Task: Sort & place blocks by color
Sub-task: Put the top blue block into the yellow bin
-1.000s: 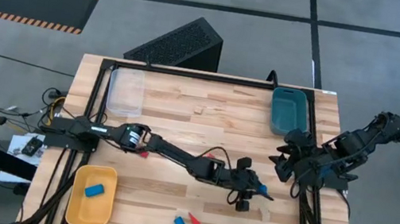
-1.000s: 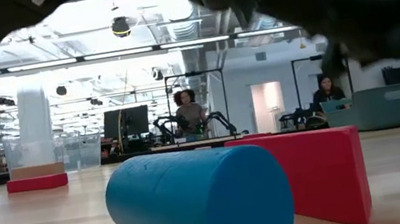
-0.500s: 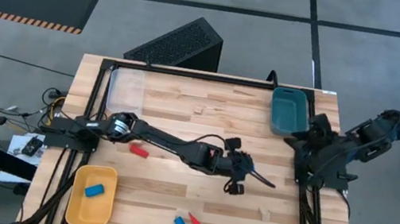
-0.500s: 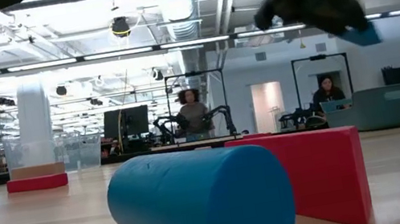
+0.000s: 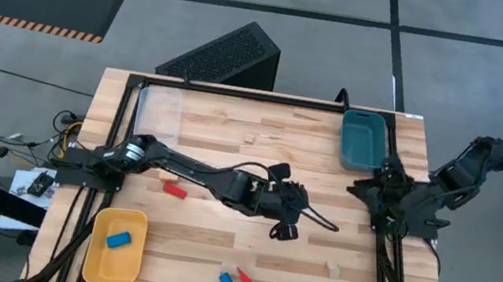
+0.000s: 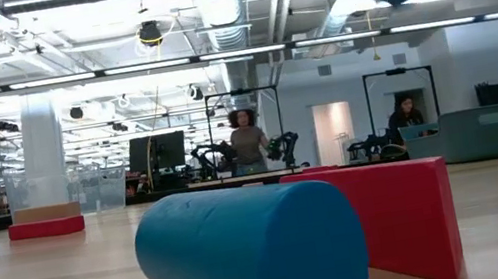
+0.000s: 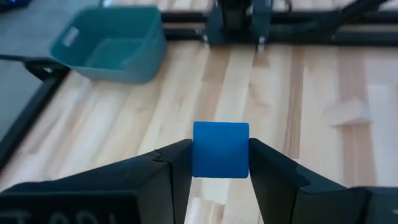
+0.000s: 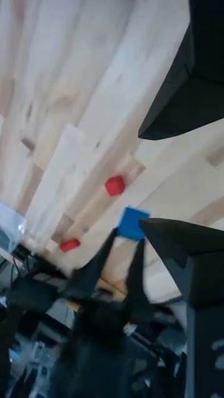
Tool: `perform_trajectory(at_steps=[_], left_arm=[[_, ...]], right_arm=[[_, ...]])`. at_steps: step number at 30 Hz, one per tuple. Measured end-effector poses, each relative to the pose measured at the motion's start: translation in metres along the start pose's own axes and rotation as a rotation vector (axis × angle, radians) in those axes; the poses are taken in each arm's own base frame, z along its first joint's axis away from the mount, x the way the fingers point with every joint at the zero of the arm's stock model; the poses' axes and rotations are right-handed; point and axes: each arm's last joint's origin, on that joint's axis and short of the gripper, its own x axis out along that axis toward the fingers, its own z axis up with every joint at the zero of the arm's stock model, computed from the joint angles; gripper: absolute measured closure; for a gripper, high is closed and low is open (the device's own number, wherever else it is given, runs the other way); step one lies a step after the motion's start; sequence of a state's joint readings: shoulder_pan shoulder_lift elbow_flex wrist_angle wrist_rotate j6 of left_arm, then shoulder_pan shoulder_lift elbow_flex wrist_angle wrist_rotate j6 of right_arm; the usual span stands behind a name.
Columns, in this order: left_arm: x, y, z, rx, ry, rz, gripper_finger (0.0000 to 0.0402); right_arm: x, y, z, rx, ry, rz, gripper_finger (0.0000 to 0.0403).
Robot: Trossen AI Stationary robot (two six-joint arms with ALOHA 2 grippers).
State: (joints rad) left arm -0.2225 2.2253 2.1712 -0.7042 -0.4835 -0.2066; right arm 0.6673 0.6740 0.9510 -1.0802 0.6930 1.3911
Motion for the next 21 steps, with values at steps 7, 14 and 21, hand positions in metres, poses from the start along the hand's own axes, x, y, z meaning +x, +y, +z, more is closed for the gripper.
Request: perform_trajectory(at_steps=[7,14,21], left_arm=[[-0.06,0.015,0.028,-0.048,-0.119,-0.022,0.0278],[-0.115,0.02,0.044,0.012,-0.239,-0.064,0.0278],[-0.136,0.017,0.049,0.053,-0.302,-0.085,0.0278]], right_arm=[[0.011,0.02,-0.012,0.098,-0.036,0.253,0.0159],[0.004,0.047,-0.002,0.141,-0.152,0.583,0.0159],[0.019,0.057,-0.002,0.148,-0.148,0.617,0.0159]])
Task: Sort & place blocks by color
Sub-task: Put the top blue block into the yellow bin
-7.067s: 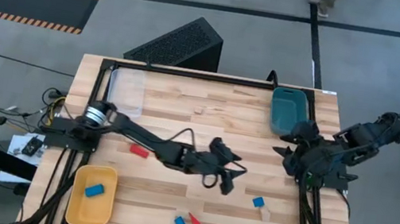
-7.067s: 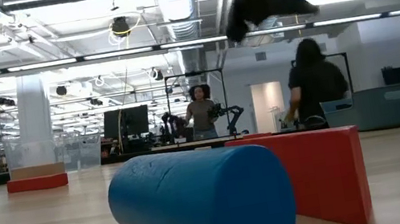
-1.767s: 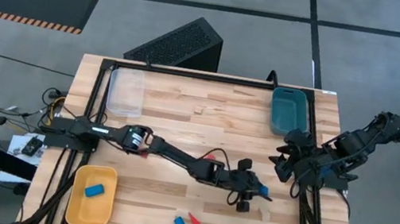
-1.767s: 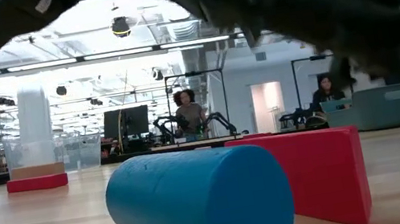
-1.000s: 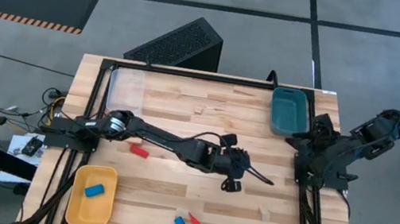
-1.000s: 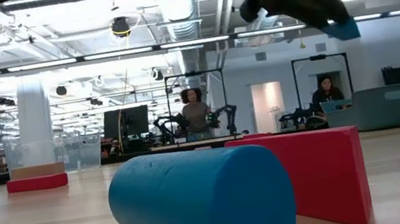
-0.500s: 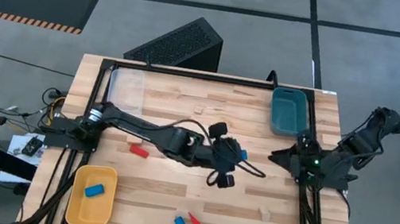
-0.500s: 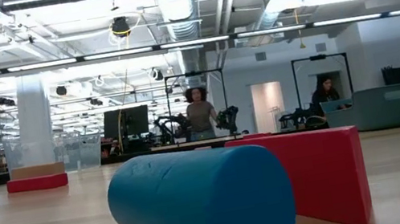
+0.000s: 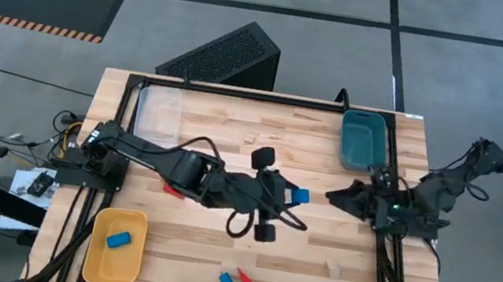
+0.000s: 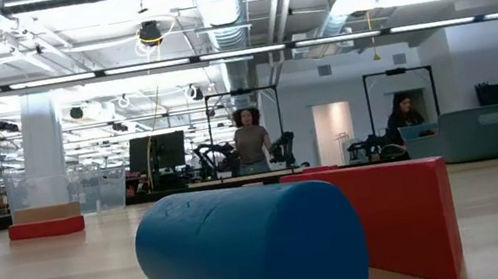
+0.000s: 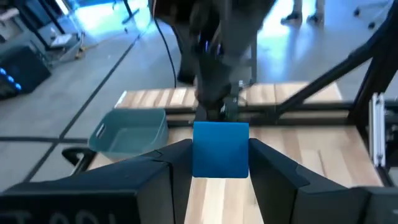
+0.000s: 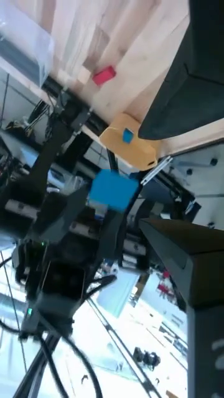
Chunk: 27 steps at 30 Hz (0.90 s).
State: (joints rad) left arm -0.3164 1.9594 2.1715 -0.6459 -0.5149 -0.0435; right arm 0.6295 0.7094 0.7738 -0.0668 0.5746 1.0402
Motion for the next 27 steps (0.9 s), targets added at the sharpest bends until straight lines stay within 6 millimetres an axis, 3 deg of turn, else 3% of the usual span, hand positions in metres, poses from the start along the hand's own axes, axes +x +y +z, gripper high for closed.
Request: perform_trajectory(at_steps=[8,15,20,27], left_arm=[[-0.005,-0.004,0.004,0.028,-0.037,-0.011,0.0278],[-0.009,-0.011,0.005,0.08,-0.046,-0.032,0.0278],[-0.01,-0.013,0.005,0.085,-0.047,-0.038,0.0278],[-0.009,-0.013,0.004,0.086,-0.046,-0.05,0.0278]], right_arm=[[0.038,0.003,-0.006,0.04,0.035,0.106,0.0159],[0.052,0.003,-0.009,0.077,0.043,0.145,0.0165],[0.054,0.001,-0.01,0.081,0.044,0.134,0.0203],[0.054,0.003,-0.01,0.082,0.044,0.158,0.0285]])
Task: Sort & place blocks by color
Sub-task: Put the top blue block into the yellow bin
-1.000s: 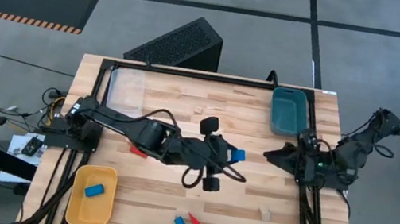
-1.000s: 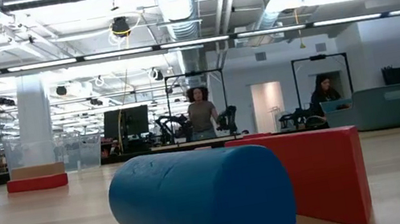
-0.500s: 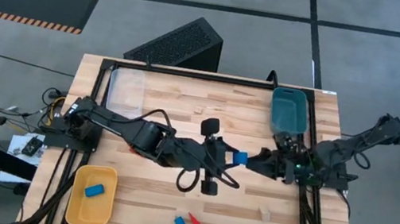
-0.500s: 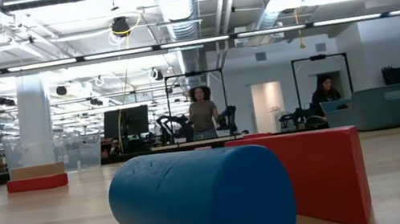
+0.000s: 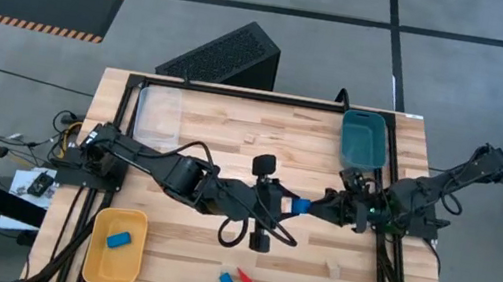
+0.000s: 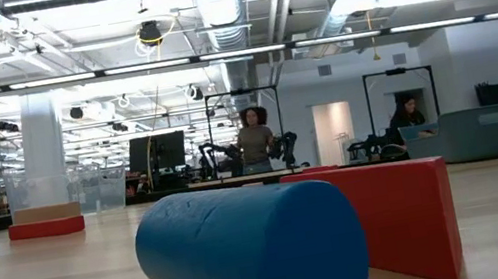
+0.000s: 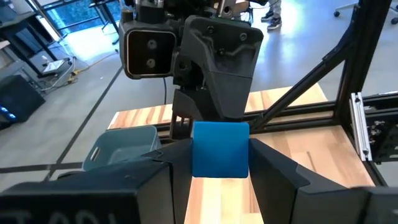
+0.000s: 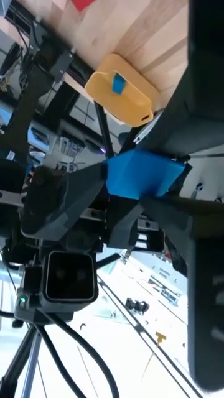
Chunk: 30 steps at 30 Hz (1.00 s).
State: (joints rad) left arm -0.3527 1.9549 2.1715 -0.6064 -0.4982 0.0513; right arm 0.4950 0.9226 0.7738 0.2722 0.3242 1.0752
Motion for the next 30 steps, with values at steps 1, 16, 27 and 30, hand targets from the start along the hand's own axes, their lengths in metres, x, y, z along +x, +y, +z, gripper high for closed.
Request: perform_trajectory(at_steps=[1,16,27,30], left_arm=[[0.0,0.0,0.0,0.0,-0.001,-0.003,0.0278],[0.004,0.009,0.003,-0.079,-0.025,-0.009,0.0276],[0.007,0.011,0.003,-0.086,-0.034,-0.022,0.0161],[0.008,0.012,0.002,-0.081,-0.023,-0.04,0.0133]], right_arm=[[0.0,0.0,0.0,0.001,0.005,0.008,0.0295],[0.0,0.001,0.001,-0.004,0.002,0.012,0.033],[0.0,0.001,0.0,-0.012,0.004,0.01,0.0331],[0.0,0.001,0.0,-0.011,0.003,0.012,0.0331]])
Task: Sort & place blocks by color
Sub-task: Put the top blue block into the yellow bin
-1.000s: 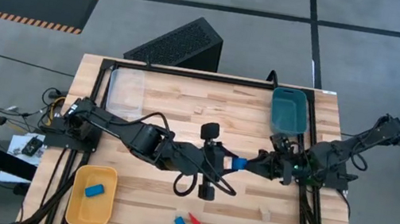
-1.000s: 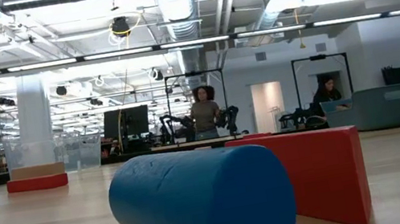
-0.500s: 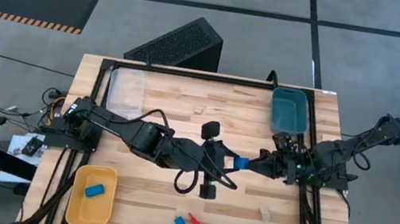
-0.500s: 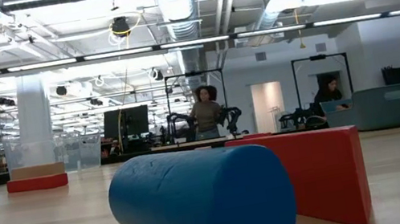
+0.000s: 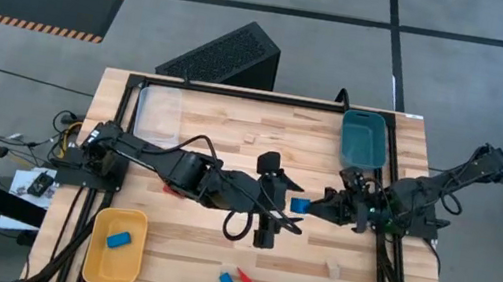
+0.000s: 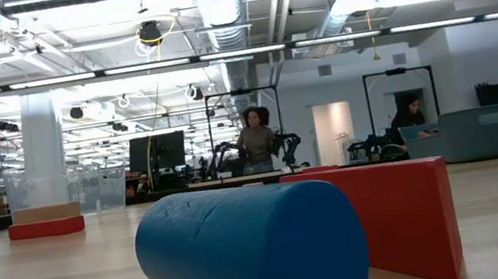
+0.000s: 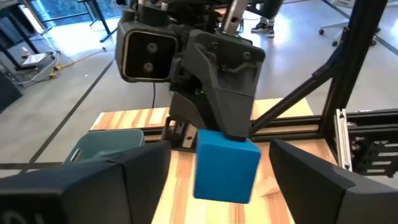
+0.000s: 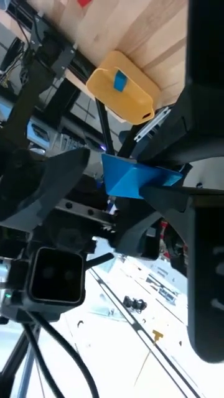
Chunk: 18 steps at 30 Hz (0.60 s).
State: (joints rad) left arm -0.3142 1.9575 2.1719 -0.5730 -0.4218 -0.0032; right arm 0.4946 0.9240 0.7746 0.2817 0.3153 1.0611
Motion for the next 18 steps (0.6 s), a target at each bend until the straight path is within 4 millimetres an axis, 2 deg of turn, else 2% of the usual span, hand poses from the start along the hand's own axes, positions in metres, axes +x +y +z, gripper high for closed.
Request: perform_trajectory(at_steps=[4,8,18], left_arm=[[0.001,0.001,-0.001,0.023,0.012,-0.015,0.0124],[0.003,0.001,-0.001,0.05,0.004,-0.013,0.0139],[0.008,0.011,-0.003,0.043,0.02,-0.034,0.0242]], right_arm=[[0.0,0.0,0.0,0.001,-0.002,0.004,0.0331],[0.0,0.0,0.0,0.002,-0.002,0.004,0.0331],[0.0,0.001,0.001,0.006,-0.006,0.006,0.0331]])
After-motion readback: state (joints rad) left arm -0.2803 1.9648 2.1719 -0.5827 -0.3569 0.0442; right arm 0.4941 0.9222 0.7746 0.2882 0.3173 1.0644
